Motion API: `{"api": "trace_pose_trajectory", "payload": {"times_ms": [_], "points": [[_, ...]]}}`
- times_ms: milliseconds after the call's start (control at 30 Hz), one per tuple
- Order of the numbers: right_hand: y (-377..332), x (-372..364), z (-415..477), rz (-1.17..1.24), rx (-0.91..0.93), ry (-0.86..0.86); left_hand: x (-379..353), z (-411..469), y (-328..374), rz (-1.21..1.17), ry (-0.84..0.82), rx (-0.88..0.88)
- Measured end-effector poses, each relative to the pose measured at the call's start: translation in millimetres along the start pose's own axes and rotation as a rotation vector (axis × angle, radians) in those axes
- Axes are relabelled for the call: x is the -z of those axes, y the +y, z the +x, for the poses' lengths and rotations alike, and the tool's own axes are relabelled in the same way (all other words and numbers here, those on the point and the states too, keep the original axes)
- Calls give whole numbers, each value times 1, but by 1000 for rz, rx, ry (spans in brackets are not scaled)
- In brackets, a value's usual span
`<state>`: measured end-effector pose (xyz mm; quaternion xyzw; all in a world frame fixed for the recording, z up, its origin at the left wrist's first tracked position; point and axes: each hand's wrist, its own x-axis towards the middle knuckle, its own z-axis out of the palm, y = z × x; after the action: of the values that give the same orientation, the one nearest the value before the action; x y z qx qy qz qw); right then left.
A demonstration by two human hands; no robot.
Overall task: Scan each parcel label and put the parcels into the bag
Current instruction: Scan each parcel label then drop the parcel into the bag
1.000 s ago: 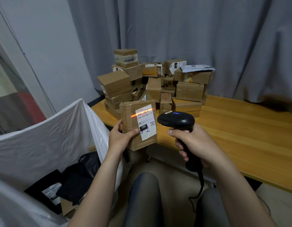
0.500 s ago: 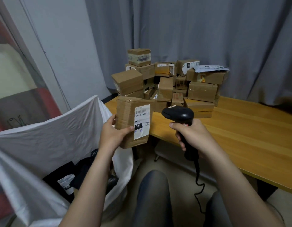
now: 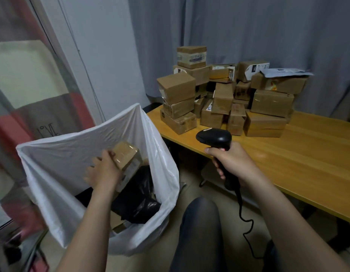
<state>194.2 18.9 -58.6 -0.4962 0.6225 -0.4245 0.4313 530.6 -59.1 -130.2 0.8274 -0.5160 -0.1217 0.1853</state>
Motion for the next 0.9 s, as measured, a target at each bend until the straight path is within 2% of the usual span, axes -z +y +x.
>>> {"api": "trace_pose_trajectory", "payload": {"times_ms": [100,233,367,467,533,633,667,733,833,900], "points": [[4,0,5,-1,-21,0,-25,3,-5,207,-199,-8],[6,-6,13,-2,-40,-12,-90,-12,-23,409,-239,-57],[10,-14,19,-14,-46,-31,-107,-16,-36,451,-368,19],[12,-19,21,-26,-57,-40,-90,-15,-20,465,-532,176],[14,-21,21,-40,-59,-45,-105,7,-29,480,-645,238],[18,-19,19,-43,-69,-37,-190,75,-83,565,-758,243],[18,-18,18,-46,-71,-34,-205,86,-86,553,-789,175],[17,-12,16,-53,-70,-33,-189,78,-72,540,-837,64],[13,0,14,-49,-61,-10,-129,62,-22,503,-629,50],[9,10,12,-30,-53,27,-118,82,-1,412,-510,51]]}}
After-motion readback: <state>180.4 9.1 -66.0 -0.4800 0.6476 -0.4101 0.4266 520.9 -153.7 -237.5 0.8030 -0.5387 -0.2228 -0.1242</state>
